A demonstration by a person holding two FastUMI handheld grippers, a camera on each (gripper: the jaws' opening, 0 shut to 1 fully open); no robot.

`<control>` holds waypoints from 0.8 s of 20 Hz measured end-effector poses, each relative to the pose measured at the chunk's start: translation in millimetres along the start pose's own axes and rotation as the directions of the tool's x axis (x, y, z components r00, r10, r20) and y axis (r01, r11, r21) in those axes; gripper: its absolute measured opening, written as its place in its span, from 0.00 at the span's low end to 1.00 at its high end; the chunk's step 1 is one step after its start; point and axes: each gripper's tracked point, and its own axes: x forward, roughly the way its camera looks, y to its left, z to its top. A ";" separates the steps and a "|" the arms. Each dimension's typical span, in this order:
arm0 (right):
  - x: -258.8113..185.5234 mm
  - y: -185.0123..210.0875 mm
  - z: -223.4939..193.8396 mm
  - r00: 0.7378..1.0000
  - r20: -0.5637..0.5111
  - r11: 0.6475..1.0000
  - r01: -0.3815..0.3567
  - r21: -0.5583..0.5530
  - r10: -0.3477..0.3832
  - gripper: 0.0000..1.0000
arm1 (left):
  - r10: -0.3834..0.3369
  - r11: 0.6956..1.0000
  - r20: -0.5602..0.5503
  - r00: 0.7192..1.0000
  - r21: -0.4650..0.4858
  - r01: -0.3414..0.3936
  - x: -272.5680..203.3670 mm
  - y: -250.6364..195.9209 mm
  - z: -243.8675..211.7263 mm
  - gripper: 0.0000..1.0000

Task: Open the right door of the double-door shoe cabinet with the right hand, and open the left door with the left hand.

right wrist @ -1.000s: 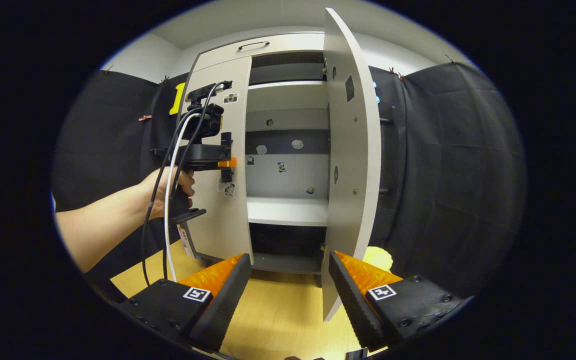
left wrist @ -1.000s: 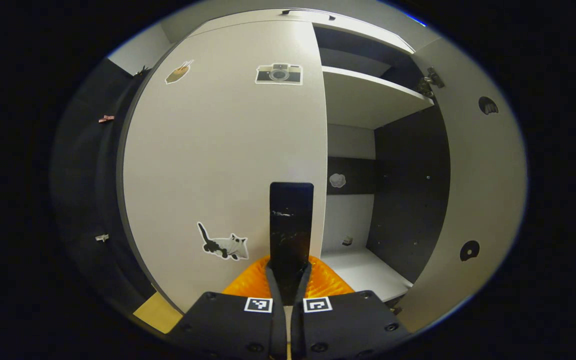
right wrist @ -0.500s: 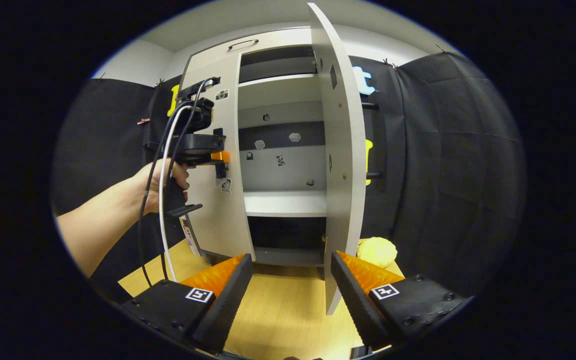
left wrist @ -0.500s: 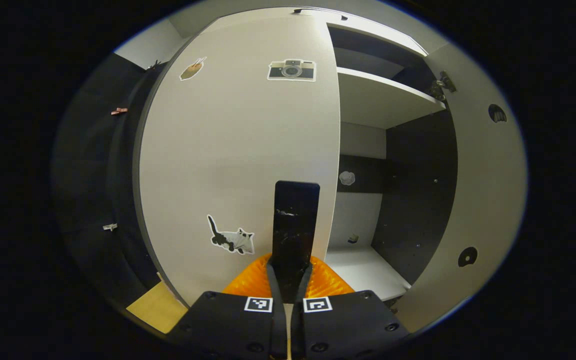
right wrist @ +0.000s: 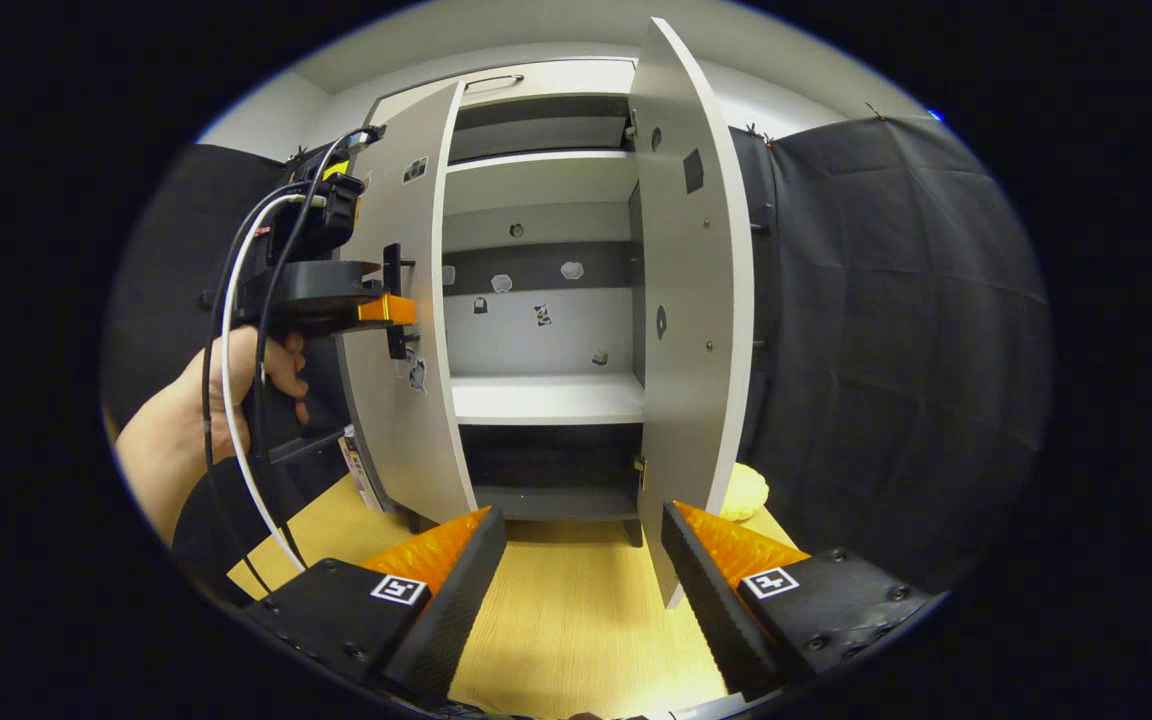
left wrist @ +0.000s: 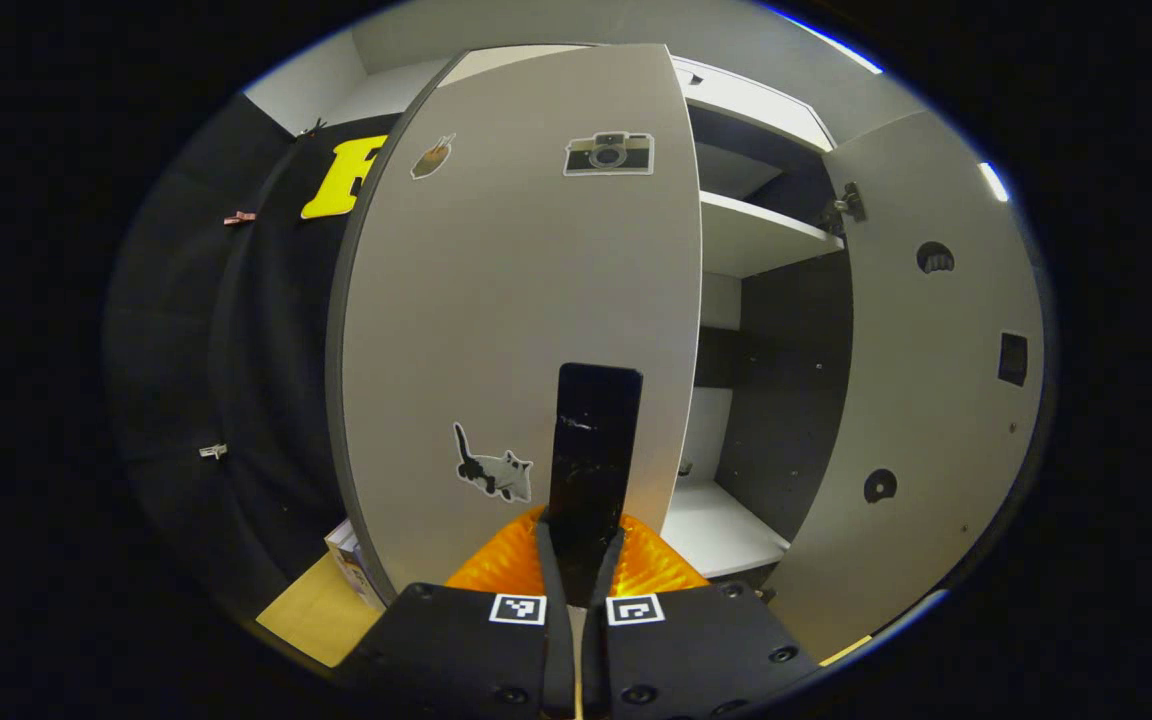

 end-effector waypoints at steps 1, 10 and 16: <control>-4.6 6.5 2.5 1.000 0.010 1.000 0.008 -0.005 -0.008 0.98 | -0.005 1.000 -0.003 1.000 0.013 0.005 2.0 0.7 0.7 0.08; -33.5 24.7 -0.2 0.992 0.056 0.994 0.109 0.008 -0.109 0.99 | -0.069 0.998 0.012 0.998 0.004 0.069 -15.3 15.5 3.7 0.08; -43.2 47.2 -25.6 0.995 -0.001 0.995 0.099 0.010 -0.099 0.98 | -0.072 0.997 0.029 0.997 0.008 0.072 -48.6 46.0 -1.8 0.07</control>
